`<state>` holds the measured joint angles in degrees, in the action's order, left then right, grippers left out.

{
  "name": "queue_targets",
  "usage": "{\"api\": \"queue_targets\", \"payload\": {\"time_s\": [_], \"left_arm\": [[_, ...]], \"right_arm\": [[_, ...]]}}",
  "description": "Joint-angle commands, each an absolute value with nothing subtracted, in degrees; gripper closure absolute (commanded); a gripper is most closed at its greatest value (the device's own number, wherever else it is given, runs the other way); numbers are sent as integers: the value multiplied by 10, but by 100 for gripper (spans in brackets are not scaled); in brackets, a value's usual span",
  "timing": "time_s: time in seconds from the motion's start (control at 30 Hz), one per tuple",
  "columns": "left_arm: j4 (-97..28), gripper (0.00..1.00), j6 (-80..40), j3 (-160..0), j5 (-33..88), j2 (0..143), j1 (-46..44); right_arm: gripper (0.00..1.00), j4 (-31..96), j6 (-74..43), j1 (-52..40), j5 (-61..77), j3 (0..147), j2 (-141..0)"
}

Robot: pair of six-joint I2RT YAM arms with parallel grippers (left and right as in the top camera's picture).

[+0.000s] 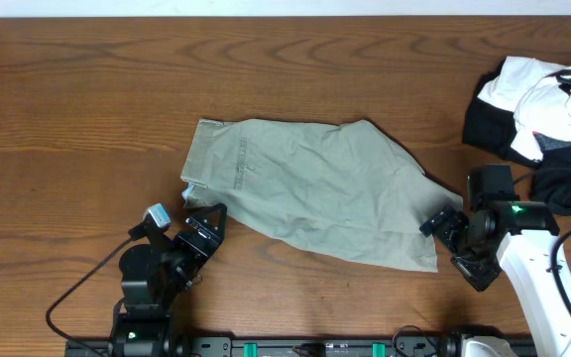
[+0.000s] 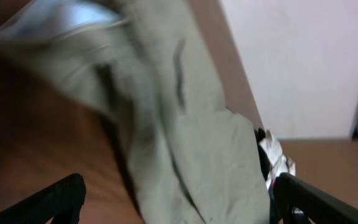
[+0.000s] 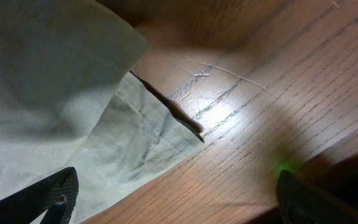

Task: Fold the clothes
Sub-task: 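Grasp the trousers' left edge with the left gripper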

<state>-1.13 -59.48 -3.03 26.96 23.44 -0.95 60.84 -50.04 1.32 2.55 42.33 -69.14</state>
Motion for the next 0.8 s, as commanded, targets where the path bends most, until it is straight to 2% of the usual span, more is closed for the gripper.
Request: {"api": "queue_targets", "payload": {"time_s": [0.0,0.17,0.3,0.5,0.6,0.77], "left_arm": [[-26,2,-700,-36,246,264,-8],[-14,2,-708,-52,239,327,-8],[-12,2,-616,-111,239,369,-20],[-111,2,-549,-243,190,432,-69],[-182,2,-562,-291,124,479,-107],[-176,2,-646,-295,87,560,-151]], "right_arm": [[1,608,-505,14,20,423,-685],[1,600,-505,14,20,423,-685],[1,595,-505,14,20,423,-685],[1,587,-505,14,20,423,-685],[1,579,-505,14,20,423,-685],[1,575,-505,14,20,423,-685]]}}
